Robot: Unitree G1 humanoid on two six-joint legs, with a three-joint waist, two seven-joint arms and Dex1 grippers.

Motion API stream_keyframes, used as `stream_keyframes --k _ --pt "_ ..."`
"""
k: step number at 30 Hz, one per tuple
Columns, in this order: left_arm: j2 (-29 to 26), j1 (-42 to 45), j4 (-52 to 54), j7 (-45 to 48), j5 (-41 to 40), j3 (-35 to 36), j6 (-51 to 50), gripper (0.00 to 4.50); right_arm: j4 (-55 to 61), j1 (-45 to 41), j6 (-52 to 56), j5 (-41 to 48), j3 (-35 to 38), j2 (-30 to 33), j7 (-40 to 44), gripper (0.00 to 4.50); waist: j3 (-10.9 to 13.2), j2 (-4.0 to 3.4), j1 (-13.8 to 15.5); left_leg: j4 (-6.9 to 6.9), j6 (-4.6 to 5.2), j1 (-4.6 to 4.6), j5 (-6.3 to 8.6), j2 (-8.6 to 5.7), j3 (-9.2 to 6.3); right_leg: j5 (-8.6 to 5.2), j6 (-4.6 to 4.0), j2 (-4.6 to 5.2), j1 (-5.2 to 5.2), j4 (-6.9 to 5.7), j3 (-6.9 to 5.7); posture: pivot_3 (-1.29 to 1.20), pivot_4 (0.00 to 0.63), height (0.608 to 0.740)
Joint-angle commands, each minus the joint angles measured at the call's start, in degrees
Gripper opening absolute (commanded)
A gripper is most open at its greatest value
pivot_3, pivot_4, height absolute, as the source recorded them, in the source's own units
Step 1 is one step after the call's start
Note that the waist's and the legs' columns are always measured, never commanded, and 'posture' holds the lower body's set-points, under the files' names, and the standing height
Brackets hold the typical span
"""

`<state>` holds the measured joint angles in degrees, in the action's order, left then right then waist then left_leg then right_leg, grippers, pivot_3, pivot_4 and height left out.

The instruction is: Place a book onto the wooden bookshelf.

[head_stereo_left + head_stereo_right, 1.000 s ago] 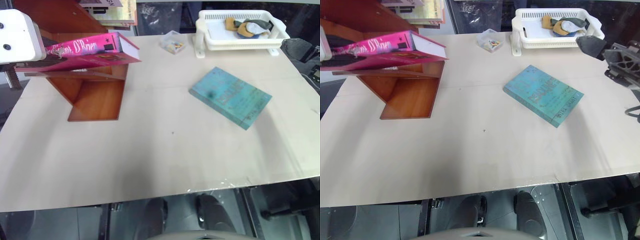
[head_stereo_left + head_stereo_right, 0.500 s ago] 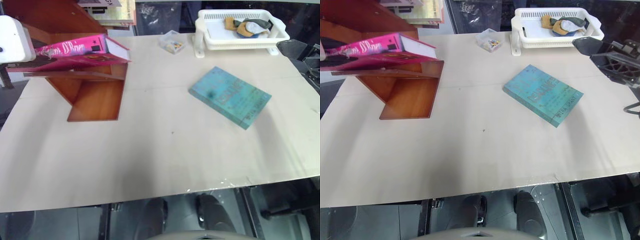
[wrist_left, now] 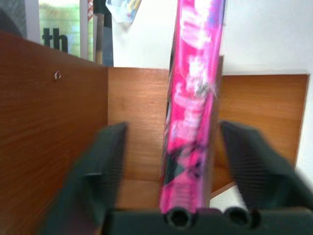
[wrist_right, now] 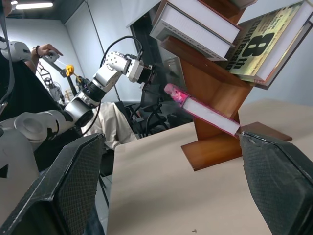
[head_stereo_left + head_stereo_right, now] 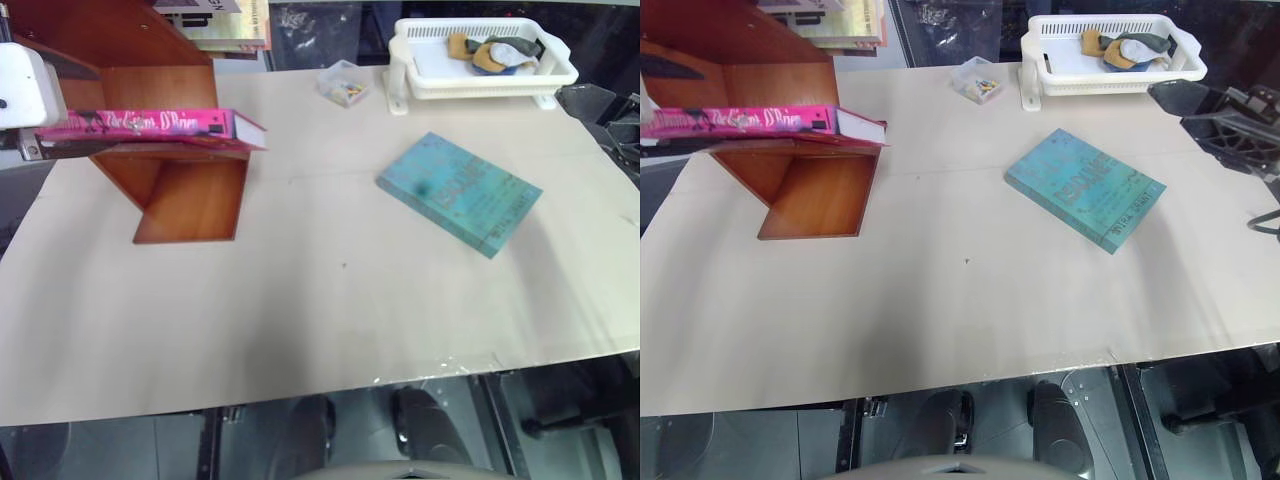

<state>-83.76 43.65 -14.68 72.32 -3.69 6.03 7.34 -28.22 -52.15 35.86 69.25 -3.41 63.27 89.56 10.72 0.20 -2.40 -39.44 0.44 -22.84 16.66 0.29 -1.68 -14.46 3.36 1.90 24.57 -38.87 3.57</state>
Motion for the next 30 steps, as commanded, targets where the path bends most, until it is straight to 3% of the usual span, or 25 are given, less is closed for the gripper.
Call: stream_keyframes --k 1,8,15,19,22,27,30 --pt "-1.2 2.2 -1.8 0.1 1.0 0.4 1.7 4.45 0.1 0.1 -0.8 0.6 3.0 1.0 2.9 4.50 0.0 0.00 0.0 0.00 0.00 0.00 0.00 0.01 0.00 0.00 0.00 0.00 0.00 0.00 0.00 0.00 0.150 0.740" --pt "-3.6 -1.9 0.7 2.1 -1.9 5.7 -2.4 4.45 0.0 0.9 -0.8 0.4 3.8 1.8 2.9 4.50 0.0 0.00 -0.1 0.00 0.00 0.00 0.00 0.04 -0.01 0.00 0.00 0.01 0.02 -0.01 0.03 0.00 0.150 0.740" --pt "0.0 -16.6 15.6 11.4 -8.1 29.6 -24.6 4.45 -1.0 1.9 0.2 -0.3 4.5 3.9 2.9 4.50 0.0 0.00 -0.1 0.01 0.01 -0.04 0.00 0.10 0.01 0.00 0.00 0.00 0.10 -0.01 0.10 0.00 0.150 0.740" --pt "3.4 -21.6 24.4 12.0 -10.1 37.6 -34.2 4.45 -1.3 2.1 0.1 -0.6 4.4 4.2 2.9 4.50 0.0 0.00 -0.1 0.00 0.01 -0.01 0.00 0.10 0.11 -0.01 0.00 -0.01 0.11 -0.04 0.11 0.00 0.150 0.740" --pt "7.4 -24.7 33.9 10.6 -16.0 40.5 -43.7 4.45 -1.8 2.6 -0.9 -1.6 4.2 4.7 2.9 4.50 0.0 -0.01 0.0 -0.01 0.00 0.04 0.00 0.12 0.11 0.00 0.00 -0.02 0.09 -0.11 0.11 0.00 0.150 0.740" --pt "17.1 -29.1 50.3 2.0 -27.2 47.0 -65.1 4.45 -2.6 6.3 -0.5 -2.3 6.0 8.1 2.9 4.50 0.0 0.00 0.1 -0.06 0.00 -0.01 0.00 0.13 -0.15 0.00 0.01 0.02 0.08 -0.09 0.10 0.00 0.150 0.740" --pt "25.1 -29.6 55.9 -6.2 -32.0 49.7 -72.1 4.45 -3.6 10.6 -2.8 -4.8 5.4 9.9 2.9 4.50 0.0 0.01 0.1 -0.06 0.01 -0.02 0.00 0.13 -0.21 0.00 0.01 0.03 0.07 -0.04 0.12 0.00 0.150 0.740"
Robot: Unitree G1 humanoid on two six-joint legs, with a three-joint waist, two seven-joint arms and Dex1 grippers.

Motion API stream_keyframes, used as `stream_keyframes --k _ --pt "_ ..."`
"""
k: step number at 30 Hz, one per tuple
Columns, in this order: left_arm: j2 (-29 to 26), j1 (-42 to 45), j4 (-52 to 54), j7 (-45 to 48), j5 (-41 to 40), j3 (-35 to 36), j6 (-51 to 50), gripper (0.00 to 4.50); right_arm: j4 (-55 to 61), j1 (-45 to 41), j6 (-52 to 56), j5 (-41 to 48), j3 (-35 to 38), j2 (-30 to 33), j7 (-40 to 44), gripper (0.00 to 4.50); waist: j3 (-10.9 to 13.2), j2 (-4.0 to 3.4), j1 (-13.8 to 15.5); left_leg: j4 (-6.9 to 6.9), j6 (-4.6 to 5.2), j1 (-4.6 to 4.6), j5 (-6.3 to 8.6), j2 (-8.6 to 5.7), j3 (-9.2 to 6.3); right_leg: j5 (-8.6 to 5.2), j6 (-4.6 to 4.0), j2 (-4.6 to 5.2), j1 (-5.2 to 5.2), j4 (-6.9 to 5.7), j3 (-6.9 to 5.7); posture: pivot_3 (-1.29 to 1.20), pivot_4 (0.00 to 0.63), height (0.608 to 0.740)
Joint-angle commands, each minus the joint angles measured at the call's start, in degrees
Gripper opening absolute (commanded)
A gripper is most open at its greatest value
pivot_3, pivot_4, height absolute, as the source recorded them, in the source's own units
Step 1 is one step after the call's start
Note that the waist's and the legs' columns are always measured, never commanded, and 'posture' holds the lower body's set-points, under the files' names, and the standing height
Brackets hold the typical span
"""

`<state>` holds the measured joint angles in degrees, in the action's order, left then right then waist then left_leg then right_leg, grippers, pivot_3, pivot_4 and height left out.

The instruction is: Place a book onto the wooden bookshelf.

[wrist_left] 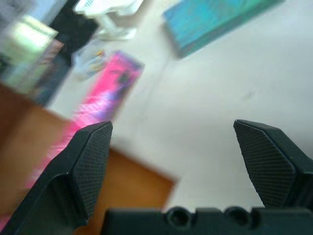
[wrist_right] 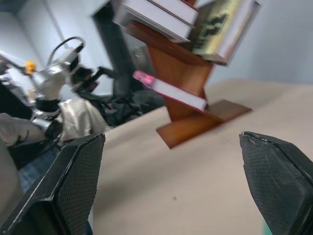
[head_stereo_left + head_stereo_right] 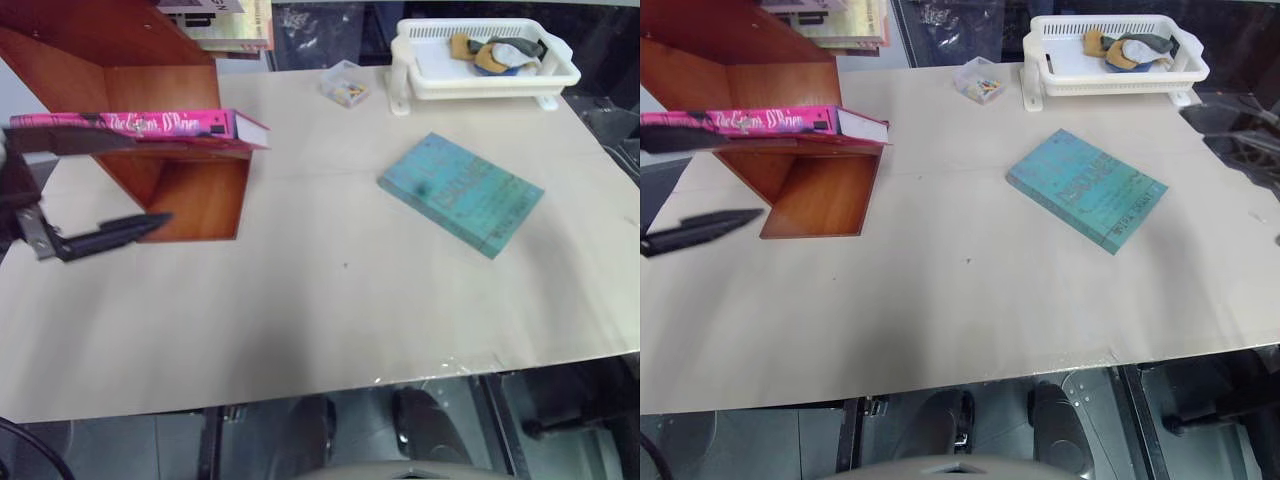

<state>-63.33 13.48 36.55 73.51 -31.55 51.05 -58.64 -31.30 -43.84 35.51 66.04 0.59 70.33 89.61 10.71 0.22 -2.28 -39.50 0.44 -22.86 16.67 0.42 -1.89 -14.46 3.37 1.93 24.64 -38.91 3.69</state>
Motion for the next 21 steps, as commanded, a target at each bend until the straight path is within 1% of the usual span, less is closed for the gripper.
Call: stream_keyframes --k 1,3,5,7,10,13,16,21 --pt "6.8 0.5 5.6 -10.1 -4.9 5.0 -7.3 4.45 -1.0 3.6 -3.5 -2.6 1.0 3.2 2.9 4.50 0.0 0.02 0.1 0.00 0.00 0.03 0.00 0.00 0.00 0.00 0.00 0.01 -0.01 -0.01 0.00 0.00 0.150 0.740" --pt "9.7 -0.4 7.1 -13.7 -6.3 5.6 -8.7 4.45 -1.8 5.4 -4.8 -3.8 0.8 3.5 2.9 4.50 0.0 0.07 0.1 -0.04 -0.01 0.10 0.00 0.00 -0.04 0.00 0.00 0.00 -0.11 -0.04 -0.03 0.00 0.150 0.740" --pt "13.7 -7.9 10.7 -14.9 -6.2 5.1 -8.0 4.45 -4.5 8.1 -7.3 -5.7 1.1 2.8 2.9 4.50 -0.1 -0.01 -0.2 -0.10 -0.01 0.15 -0.01 0.00 -0.04 0.02 0.00 -0.01 -0.15 -0.11 -0.01 0.00 0.150 0.740" --pt "17.3 -16.2 13.4 -15.9 -5.6 3.8 -6.1 4.45 -7.3 11.1 -12.8 -9.5 0.1 1.7 2.9 4.50 -0.1 0.01 -0.3 -0.04 -0.01 0.51 0.01 0.00 0.07 0.01 0.00 0.00 -0.47 0.04 0.13 0.00 0.150 0.740" --pt "22.0 -24.1 14.6 -18.2 -5.8 1.7 -3.5 4.45 -8.0 14.9 -18.7 -13.4 -2.4 1.0 2.9 4.50 -0.1 0.04 -0.1 -0.04 -0.01 0.62 0.00 0.00 0.05 0.01 -0.01 0.01 -0.57 0.03 0.10 0.00 0.150 0.740" --pt "25.6 -32.5 15.4 -19.5 -3.2 -2.9 2.2 4.45 -8.2 17.2 -23.4 -16.9 -5.8 1.3 2.9 4.50 -0.1 0.01 -0.1 0.00 -0.01 1.04 0.01 -0.01 0.07 0.00 -0.01 0.01 -1.00 0.05 0.12 0.00 0.150 0.740" --pt "27.3 -38.0 14.4 -20.7 0.1 -7.3 7.5 4.45 -9.8 17.6 -26.8 -19.9 -8.8 2.3 2.9 4.50 -0.1 0.01 -0.1 0.01 -0.02 1.16 0.01 -0.02 0.10 0.00 -0.01 0.00 -1.11 0.05 0.16 0.00 0.150 0.740" --pt "27.7 -40.9 14.0 -21.6 0.6 -10.1 12.1 4.45 -13.4 17.0 -31.4 -23.7 -11.8 2.7 2.9 4.50 -0.1 0.00 -0.1 0.00 -0.03 1.26 0.00 -0.02 0.11 -0.01 -0.02 -0.08 -1.22 0.08 0.19 0.00 0.150 0.740"
